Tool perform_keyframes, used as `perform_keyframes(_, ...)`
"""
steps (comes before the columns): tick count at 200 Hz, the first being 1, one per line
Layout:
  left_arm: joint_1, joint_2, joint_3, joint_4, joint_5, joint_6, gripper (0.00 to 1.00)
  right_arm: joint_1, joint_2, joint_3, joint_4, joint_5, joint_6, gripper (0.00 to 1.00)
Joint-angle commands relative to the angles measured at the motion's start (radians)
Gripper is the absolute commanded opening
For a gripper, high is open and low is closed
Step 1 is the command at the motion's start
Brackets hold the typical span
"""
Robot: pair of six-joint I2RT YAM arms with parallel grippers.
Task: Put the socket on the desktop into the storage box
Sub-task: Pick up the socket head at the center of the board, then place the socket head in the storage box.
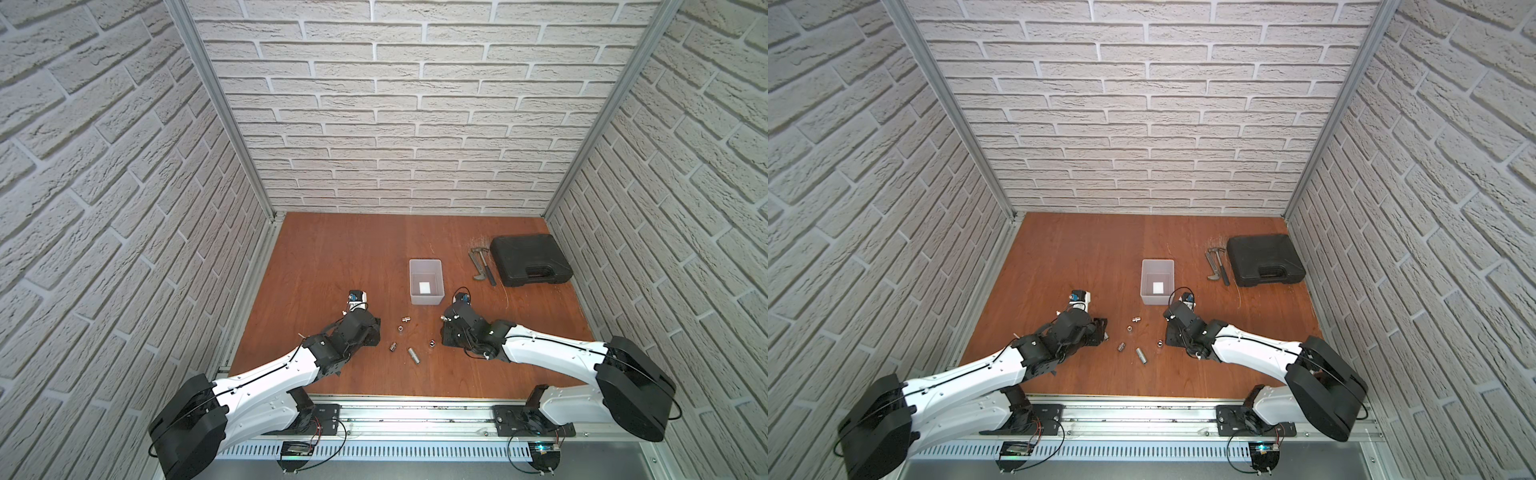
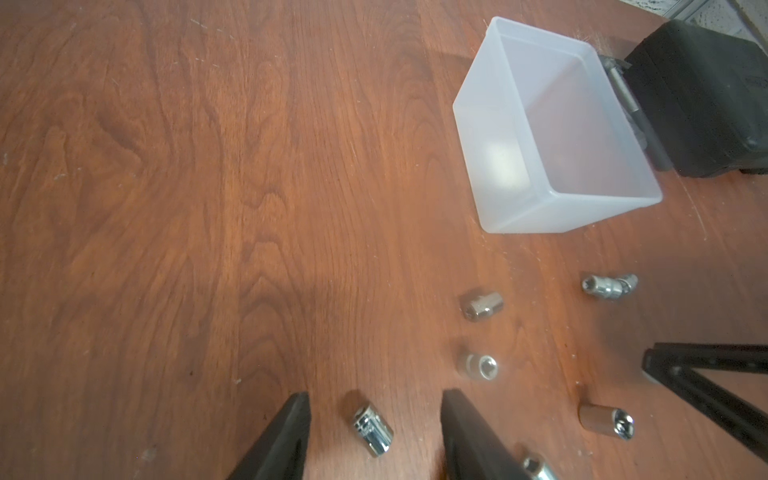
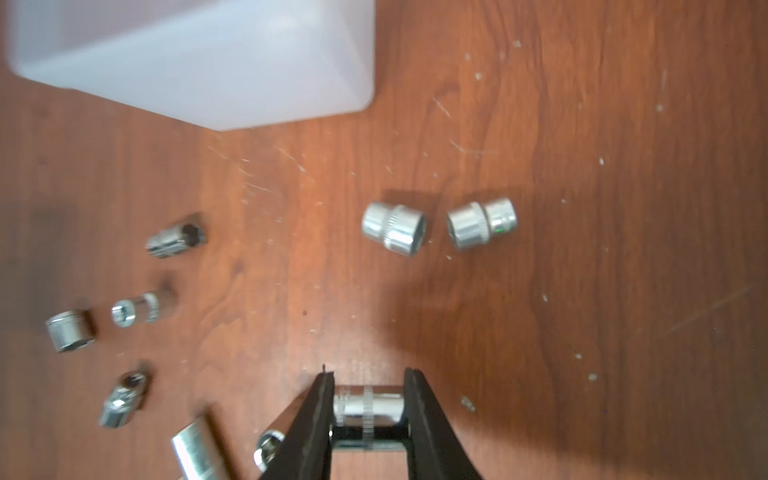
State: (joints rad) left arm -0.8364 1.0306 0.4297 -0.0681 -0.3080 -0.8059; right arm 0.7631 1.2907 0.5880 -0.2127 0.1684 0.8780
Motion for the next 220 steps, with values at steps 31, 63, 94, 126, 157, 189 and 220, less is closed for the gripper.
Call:
perform_keyframes(31,-0.001,0.037,0.004,0.048,0.007,0.005,0.55,0.003,-0.245,-0.052,0.108,-0.022,-0.077,0.02)
perform_keyframes(63,-0.001,0.055,0.01,0.056,0.013,0.007,0.55,-0.009,-0.379,-0.096,0.128,0.013,-0.071,0.02)
perform_keyframes(94,-0.002,0.058,0.015,0.052,0.009,0.002,0.53,-0.041,-0.464,-0.107,0.16,0.047,-0.06,0.02)
perform_keyframes(126,-0.002,0.061,0.023,0.037,0.006,0.005,0.54,-0.057,-0.428,0.003,0.095,0.102,-0.115,0.02)
perform_keyframes(157,-0.001,0.066,0.033,0.036,0.012,0.008,0.54,-0.099,-0.315,0.171,0.004,0.078,-0.157,0.02)
perform_keyframes(189,-0.001,0.058,0.02,0.041,0.01,-0.002,0.54,-0.151,-0.173,0.287,-0.027,-0.003,-0.164,0.02)
perform_keyframes(220,0.0,0.045,0.028,0.008,-0.005,0.002,0.54,-0.17,-0.032,0.388,-0.046,-0.067,-0.175,0.02)
